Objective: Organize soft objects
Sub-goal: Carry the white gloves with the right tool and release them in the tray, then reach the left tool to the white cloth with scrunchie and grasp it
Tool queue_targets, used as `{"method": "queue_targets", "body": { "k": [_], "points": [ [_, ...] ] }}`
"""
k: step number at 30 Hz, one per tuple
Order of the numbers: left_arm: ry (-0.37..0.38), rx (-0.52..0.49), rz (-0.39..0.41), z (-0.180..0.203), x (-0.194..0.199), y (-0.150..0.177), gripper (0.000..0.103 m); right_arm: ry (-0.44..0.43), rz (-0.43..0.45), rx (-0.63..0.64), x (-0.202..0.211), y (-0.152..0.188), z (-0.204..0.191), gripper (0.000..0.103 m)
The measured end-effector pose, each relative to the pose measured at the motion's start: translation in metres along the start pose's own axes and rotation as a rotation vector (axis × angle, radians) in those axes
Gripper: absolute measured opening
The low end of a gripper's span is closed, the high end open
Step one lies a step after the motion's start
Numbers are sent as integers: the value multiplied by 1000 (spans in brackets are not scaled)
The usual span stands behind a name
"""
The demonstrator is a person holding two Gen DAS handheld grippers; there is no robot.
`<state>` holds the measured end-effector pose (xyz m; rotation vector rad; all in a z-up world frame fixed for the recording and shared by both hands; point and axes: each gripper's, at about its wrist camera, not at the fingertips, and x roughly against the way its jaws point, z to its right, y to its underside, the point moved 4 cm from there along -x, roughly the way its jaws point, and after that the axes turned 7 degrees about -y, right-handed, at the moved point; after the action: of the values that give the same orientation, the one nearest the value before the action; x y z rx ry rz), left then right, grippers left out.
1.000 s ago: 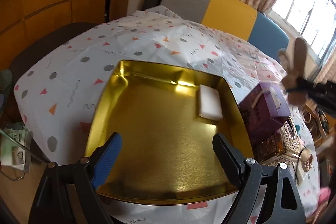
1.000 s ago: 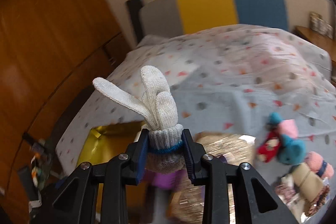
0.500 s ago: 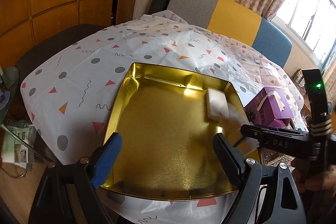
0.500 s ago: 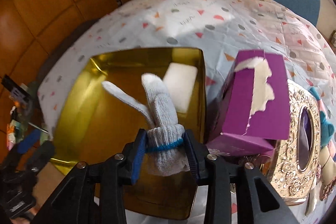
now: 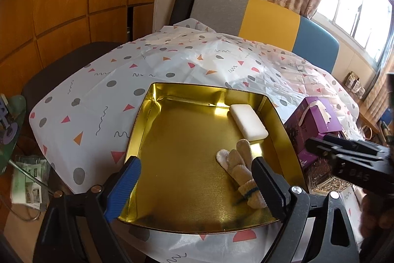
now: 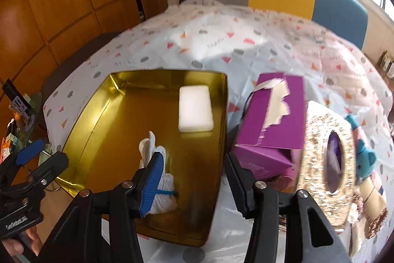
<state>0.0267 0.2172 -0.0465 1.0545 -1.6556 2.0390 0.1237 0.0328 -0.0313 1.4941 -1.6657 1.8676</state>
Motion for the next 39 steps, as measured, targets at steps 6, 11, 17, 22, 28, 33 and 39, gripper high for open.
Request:
{"method": "queue_targets", "body": {
  "k": [6,11,17,22,28,33,39],
  "points": [
    [-7,-41,14,10,6,2,93,44,97,14,30,0,11,52],
    [-3,-68,19,19,8,4,93,94,151,-11,53,5,32,52],
    [12,-100,26,31,13,6,93,160,189,-82,74,13,74,53],
    [27,-123,26,41,15,6,93,234,219,-157,96,23,118,53],
    [59,-179,29,59,19,9,93,372,255,-268,130,44,192,53],
    [100,-231,26,78,23,12,93,546,302,-439,157,77,279,61],
    [150,-318,36,111,31,15,93,694,306,-786,165,156,372,61]
  ]
}}
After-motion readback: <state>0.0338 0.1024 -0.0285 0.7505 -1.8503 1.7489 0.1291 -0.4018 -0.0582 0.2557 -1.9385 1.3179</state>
